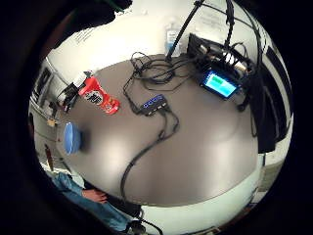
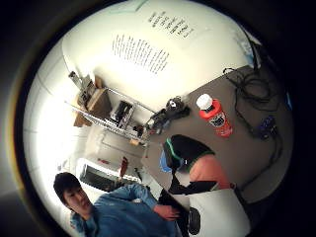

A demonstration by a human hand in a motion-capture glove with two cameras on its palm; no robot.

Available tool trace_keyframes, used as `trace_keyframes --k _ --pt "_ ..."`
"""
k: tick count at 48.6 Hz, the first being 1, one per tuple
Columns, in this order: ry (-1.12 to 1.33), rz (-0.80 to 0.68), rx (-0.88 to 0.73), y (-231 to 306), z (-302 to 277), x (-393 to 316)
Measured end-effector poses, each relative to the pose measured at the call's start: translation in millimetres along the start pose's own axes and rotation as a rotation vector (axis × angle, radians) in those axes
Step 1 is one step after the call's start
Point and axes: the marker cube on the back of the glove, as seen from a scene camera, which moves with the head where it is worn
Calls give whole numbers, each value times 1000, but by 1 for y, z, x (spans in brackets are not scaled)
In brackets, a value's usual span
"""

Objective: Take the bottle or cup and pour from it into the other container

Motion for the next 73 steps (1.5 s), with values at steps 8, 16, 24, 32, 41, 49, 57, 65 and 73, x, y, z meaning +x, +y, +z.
trace_keyframes --k 8,16,24,32,41,49,57,65,73 --pt "-93 34 -10 -4 20 16" --pt "-168 57 -27 -11 47 29" --pt "-246 59 -79 -19 80 34" --pt "-316 48 -112 -29 116 32" --pt "-393 32 -152 -39 161 28" --pt "-569 51 -101 -50 194 21" --pt "-687 78 -6 -56 218 13" --pt "-694 84 40 -62 225 6" --pt "-680 85 12 -61 224 -5"
